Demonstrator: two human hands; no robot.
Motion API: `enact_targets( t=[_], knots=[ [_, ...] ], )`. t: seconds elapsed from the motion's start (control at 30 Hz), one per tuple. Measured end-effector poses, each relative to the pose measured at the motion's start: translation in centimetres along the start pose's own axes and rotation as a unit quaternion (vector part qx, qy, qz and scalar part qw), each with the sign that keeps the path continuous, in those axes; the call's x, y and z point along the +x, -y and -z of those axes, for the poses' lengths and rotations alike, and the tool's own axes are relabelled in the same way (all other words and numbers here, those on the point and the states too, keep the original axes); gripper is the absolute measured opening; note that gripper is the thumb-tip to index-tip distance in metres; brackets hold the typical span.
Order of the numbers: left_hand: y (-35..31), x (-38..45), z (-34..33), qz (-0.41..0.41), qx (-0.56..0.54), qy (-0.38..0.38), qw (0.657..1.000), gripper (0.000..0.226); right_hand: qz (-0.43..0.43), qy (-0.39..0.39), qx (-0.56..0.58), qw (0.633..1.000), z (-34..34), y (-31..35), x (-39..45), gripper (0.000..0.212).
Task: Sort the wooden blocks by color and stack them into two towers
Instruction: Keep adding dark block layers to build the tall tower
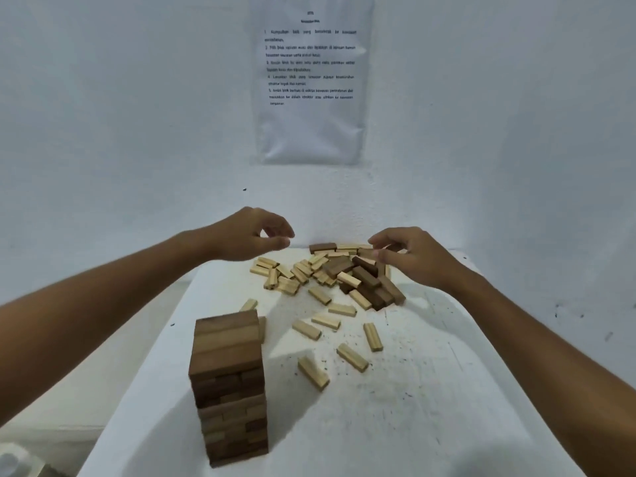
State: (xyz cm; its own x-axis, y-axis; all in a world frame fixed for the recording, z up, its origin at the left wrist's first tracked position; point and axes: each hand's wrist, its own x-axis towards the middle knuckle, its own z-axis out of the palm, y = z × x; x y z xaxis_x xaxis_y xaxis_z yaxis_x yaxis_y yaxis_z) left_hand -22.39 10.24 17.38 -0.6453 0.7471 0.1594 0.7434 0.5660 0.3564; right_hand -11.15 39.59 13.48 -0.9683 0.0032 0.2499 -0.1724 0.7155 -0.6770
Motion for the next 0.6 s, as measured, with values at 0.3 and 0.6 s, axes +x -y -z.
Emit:
enact_targets(
  t=[0.3,0.6],
  knots=[
    [6.7,7.5,-9.7,-0.087,0.086,0.088,0.989,0.041,-0.042,0.014,-0.028,0.999,-6.3,-7.8,5.9,0.023],
    [7.2,14.0,-13.8,-0.144,0.171,0.167,0.960,0.080,-0.078,-0.011,-0.205,0.976,-9.6,-9.7,8.6,0.048]
  ],
)
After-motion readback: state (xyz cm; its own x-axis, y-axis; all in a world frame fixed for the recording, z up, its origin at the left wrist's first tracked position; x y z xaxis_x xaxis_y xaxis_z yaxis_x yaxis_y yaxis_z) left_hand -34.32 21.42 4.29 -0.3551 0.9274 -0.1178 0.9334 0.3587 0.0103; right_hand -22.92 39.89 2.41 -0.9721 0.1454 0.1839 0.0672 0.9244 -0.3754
